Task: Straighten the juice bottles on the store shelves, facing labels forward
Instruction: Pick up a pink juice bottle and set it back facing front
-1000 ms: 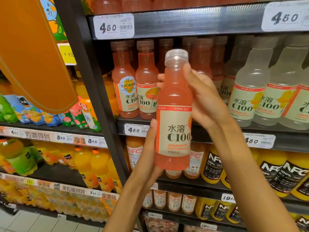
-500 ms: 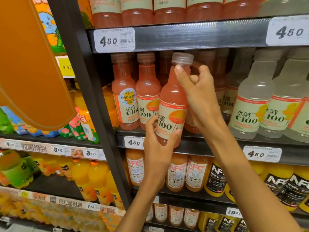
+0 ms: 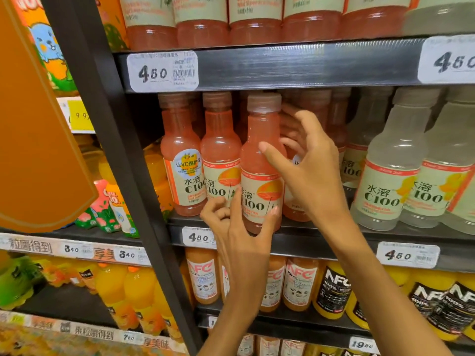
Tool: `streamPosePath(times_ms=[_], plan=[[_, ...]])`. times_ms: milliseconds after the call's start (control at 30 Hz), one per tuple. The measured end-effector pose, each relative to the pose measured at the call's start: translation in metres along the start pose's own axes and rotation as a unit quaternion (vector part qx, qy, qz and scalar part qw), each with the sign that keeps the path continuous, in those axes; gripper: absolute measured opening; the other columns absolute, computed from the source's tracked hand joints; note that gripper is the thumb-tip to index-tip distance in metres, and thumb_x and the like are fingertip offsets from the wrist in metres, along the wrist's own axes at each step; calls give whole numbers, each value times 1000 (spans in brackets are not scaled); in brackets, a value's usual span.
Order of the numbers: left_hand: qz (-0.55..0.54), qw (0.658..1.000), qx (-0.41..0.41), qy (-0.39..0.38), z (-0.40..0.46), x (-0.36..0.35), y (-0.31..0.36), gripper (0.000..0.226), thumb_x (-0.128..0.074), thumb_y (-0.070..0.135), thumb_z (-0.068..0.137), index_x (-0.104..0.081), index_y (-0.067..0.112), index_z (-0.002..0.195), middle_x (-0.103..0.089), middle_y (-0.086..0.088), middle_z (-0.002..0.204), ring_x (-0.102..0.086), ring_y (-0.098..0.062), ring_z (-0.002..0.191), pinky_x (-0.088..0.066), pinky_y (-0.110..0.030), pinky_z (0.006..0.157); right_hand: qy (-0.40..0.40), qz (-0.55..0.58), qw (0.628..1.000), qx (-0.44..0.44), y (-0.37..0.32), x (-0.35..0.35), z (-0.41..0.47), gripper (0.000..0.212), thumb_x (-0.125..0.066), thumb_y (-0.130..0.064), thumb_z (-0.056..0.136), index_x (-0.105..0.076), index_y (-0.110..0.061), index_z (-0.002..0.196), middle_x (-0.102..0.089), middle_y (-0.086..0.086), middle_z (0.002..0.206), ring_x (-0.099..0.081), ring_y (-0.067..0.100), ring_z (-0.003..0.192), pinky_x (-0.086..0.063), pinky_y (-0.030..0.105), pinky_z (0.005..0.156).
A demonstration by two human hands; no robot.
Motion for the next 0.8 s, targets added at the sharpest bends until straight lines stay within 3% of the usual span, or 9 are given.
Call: streamPosePath(times_ms=[100,167,267,367,533,600,667,733,800], plan=[[16,1000,0,-6,6,-1,5,67,-66,38,80,-39,23,139,-40,1,116,-49,-10,101,-49,-23,87,52,-64,996,40,-10,2,1,48,-72,-25,83,-48,-6,120,-58,0,110,-59,11,99,-53,25,84],[33,999,-17,0,9,-2,8,64,-70,31,80,-41,17,136,-46,-2,114,-52,-20,101,-50,-37,86,73,-98,991,60,-13,-1,1,45,-72,-22,84,-50,-1,117,-59,8,109,-59,17,94,-53,29,80],[67,997,-28,-9,14,-9,11,61,-71,21,81,-45,8,135,-49,-11,116,-54,-31,103,-51,-48,83,93,-139,983,74,-14,-4,1,35,-70,-20,86,-51,1,107,-55,7,94,-51,16,79,-42,21,70],[101,995,-20,-15,17,-15,12,60,-70,17,81,-47,6,134,-51,-14,118,-55,-33,105,-53,-50,77,113,-192,970,98,-18,-7,2,28,-68,-17,86,-52,3,99,-48,6,83,-43,15,71,-32,18,63],[125,992,4,-26,19,-19,11,63,-70,19,82,-44,10,138,-50,-12,119,-55,-29,106,-52,-48,78,112,-187,970,111,-19,-7,2,29,-67,-17,88,-53,4,102,-49,6,84,-47,13,75,-36,21,61],[124,992,9,-30,18,-18,11,64,-70,21,83,-41,12,139,-49,-10,120,-56,-25,105,-53,-45,80,148,-138,971,129,-18,9,-4,30,-66,-12,88,-56,6,109,-58,11,95,-53,10,89,-44,15,76],[99,995,14,-25,17,-15,12,63,-71,20,83,-41,15,138,-50,-3,117,-54,-13,98,-54,-39,78,215,-101,963,131,-13,32,-11,28,-64,-9,89,-57,7,111,-59,13,105,-56,12,97,-47,18,86],[75,997,18,-26,13,-14,15,60,-70,18,84,-42,18,137,-49,5,111,-48,-4,89,-53,-34,74,258,-104,954,112,-6,49,-14,27,-64,-11,89,-56,5,109,-54,12,104,-51,12,94,-47,21,81],[56,997,22,-39,9,-17,18,60,-69,19,84,-40,20,136,-50,5,110,-51,-6,89,-53,-34,75,265,-134,951,86,1,55,-10,25,-64,-15,88,-54,2,102,-50,15,99,-44,13,90,-37,16,74]])
Point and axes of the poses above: each hand's wrist, its own z-axis towards the middle knuckle, its own x-axis out of the back of the hand, y = z × x, the point moved 9 cm from there along z, towards the middle knuckle
